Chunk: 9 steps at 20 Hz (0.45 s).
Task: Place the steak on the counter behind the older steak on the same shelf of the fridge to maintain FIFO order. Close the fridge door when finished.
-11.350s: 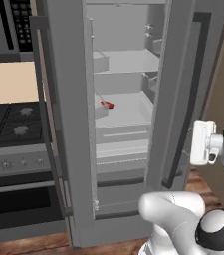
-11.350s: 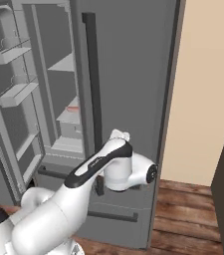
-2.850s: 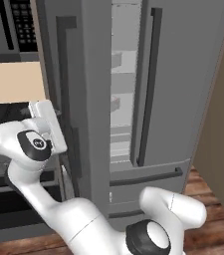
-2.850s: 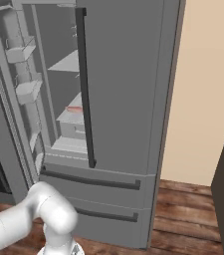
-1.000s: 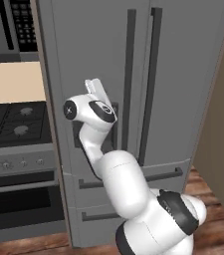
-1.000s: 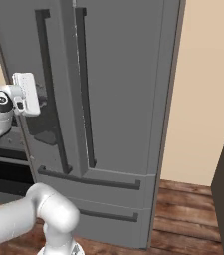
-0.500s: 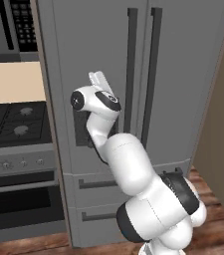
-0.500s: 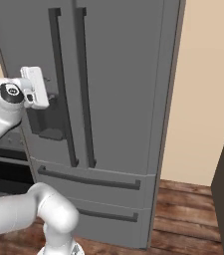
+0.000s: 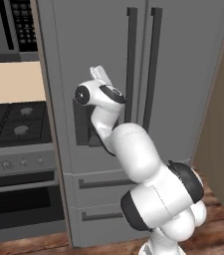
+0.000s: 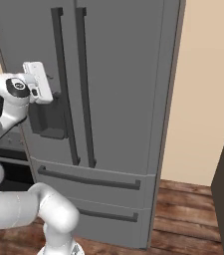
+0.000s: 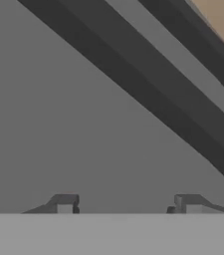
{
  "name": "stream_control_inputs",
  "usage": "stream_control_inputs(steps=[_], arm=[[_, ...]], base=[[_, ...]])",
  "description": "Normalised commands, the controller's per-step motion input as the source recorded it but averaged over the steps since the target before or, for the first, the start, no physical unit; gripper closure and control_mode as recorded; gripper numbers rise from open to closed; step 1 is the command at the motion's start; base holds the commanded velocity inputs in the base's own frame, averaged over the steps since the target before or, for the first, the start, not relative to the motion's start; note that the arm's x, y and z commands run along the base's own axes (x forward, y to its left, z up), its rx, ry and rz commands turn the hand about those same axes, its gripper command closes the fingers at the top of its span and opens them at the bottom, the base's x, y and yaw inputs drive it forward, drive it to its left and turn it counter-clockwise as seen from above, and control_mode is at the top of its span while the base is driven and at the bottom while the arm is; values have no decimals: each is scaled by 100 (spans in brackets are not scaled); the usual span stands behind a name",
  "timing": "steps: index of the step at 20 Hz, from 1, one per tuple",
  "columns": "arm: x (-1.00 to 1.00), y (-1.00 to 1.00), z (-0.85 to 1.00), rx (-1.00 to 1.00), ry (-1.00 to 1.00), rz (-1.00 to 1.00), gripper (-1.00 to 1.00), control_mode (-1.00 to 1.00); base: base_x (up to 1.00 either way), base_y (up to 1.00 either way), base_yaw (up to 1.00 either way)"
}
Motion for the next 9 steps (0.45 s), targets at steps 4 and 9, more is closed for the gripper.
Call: stream_control_inputs(steps=[4,9], arm=[[59,-21,0,5,0,0,-100,-100],[37,-19,-5,4,-3,0,-100,-100]], base=[[0,0,0],[0,0,0]])
